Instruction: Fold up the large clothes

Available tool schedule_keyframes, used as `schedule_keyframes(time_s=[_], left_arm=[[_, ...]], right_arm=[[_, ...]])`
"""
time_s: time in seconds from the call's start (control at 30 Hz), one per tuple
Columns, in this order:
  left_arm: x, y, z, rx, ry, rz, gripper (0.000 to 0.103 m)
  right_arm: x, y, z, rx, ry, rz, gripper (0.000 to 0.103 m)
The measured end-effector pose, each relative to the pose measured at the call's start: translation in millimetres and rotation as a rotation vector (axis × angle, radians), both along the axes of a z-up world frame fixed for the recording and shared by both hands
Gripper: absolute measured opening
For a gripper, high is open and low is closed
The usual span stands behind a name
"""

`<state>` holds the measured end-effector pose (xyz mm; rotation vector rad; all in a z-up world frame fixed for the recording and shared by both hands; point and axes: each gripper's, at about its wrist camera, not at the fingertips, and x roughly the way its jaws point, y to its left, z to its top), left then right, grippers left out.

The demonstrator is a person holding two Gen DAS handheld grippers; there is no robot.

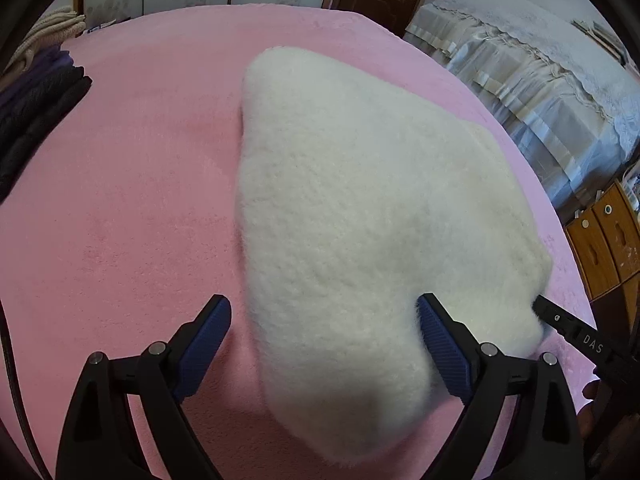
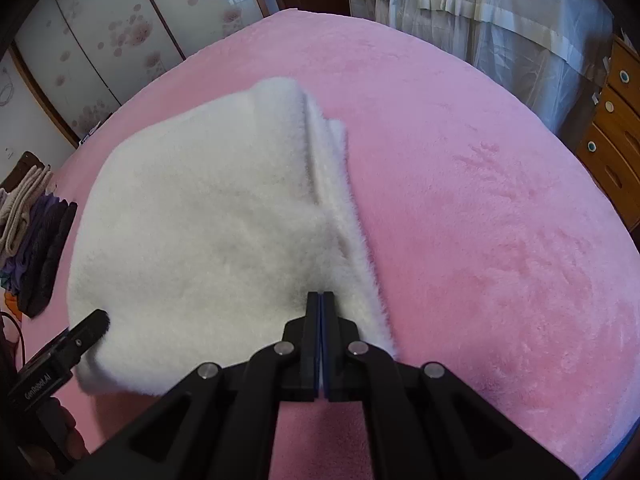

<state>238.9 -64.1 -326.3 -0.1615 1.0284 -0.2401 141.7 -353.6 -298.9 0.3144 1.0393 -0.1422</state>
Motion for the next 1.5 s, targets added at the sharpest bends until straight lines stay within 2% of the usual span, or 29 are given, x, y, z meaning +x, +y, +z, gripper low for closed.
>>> schedule_keyframes(time_s=[0.1, 0.17, 0.33, 0.43, 0.57, 0.73, 0.87, 0.97, 1.1, 1.17, 1.23, 1.33, 1.5], left_arm=[[-2.1, 0.9, -5.4, 0.002, -0.024, -0.014, 0.095], [-2.5, 3.5, -10.0, -0.008, -0.025, -0.010, 0.099], [-0.6, 12.3, -17.0, -0.062, 0.008, 0.024, 0.102], [-0.4, 15.2, -13.6, -0.067, 0.023, 0.033, 0.102], [-2.1, 14.2, 3.4, -0.044, 0.024, 0.036, 0.101], [2.9, 15.9, 47.8, -0.004, -0.074, 0.049, 0.101], [32.6, 7.4, 73.4, 0.042, -0.138, 0.055, 0.101], [75.4, 2.5, 79.2, 0.016, -0.160, 0.066, 0.101], [139.3, -11.7, 71.1, -0.023, -0.103, 0.086, 0.097], [164.7, -11.3, 56.6, -0.038, -0.039, 0.101, 0.086], [182.2, -9.7, 34.9, -0.024, 0.041, 0.117, 0.081], [191.5, -6.8, 4.6, -0.012, 0.123, 0.125, 0.082], [192.3, -3.8, -5.5, -0.027, 0.125, 0.128, 0.085]], right_arm=[[-0.6, -0.7, -3.7, 0.002, -0.010, 0.004, 0.000], [-3.1, 0.0, -7.3, 0.007, -0.017, 0.005, 0.000], [-6.4, 4.8, -8.9, -0.032, -0.028, 0.032, 0.000], [-4.5, 10.9, -4.8, -0.070, -0.013, 0.059, 0.000], [-1.0, 8.0, 8.0, -0.037, -0.006, 0.045, 0.000], [18.1, 4.9, 41.8, 0.010, -0.061, 0.036, 0.000], [63.7, 16.2, 63.6, 0.001, -0.088, 0.105, 0.000], [105.3, 24.9, 67.4, -0.012, -0.094, 0.153, 0.000], [164.5, 28.9, 56.4, -0.042, -0.085, 0.198, 0.000], [187.9, 21.5, 40.3, -0.041, -0.030, 0.185, 0.000], [202.7, 8.6, 22.1, -0.035, 0.029, 0.157, 0.000], [207.3, -9.3, 4.7, 0.023, 0.059, 0.151, 0.000], [204.5, -14.9, 5.5, 0.049, 0.044, 0.162, 0.000]])
